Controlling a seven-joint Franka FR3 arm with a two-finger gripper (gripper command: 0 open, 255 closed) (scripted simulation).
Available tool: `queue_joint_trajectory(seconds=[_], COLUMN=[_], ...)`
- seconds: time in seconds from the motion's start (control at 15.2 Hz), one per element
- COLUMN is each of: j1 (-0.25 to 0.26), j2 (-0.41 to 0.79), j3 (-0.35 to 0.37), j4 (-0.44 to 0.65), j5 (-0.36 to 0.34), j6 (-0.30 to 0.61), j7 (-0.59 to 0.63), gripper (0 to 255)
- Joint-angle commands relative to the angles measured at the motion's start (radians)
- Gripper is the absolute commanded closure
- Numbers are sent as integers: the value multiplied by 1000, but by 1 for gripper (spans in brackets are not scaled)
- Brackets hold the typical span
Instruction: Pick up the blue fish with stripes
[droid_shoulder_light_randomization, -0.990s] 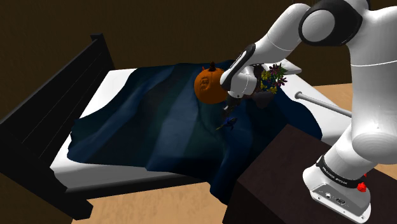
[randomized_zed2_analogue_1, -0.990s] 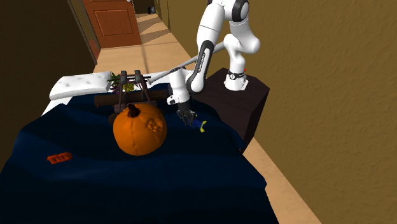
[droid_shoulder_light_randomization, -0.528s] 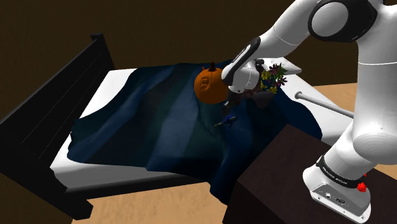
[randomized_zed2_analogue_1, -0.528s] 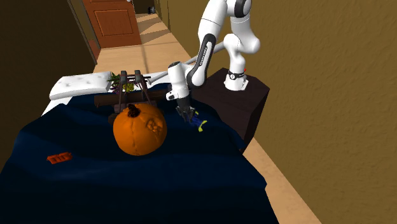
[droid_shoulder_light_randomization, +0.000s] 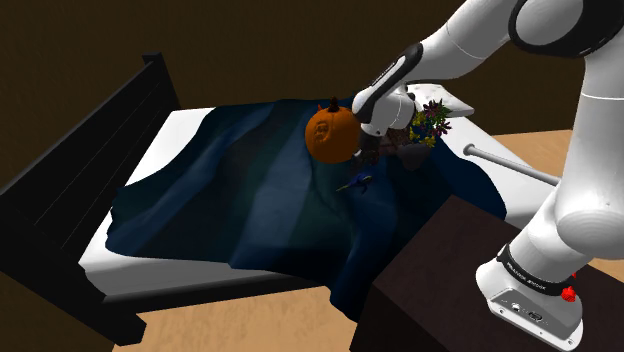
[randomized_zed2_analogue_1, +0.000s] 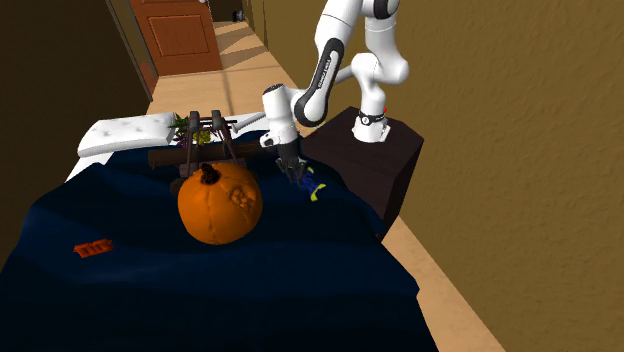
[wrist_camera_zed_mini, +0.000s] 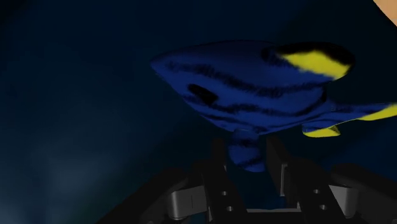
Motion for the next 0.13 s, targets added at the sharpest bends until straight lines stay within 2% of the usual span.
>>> queue_joint_trajectory(seconds=[0.0, 0.07], j1=[3, 3], j2=[-12, -12], j3=[-5, -5], j4=[1, 1], j5=[-11, -11], j6=[-11, -11], j7=[10, 10], gripper=[255, 255])
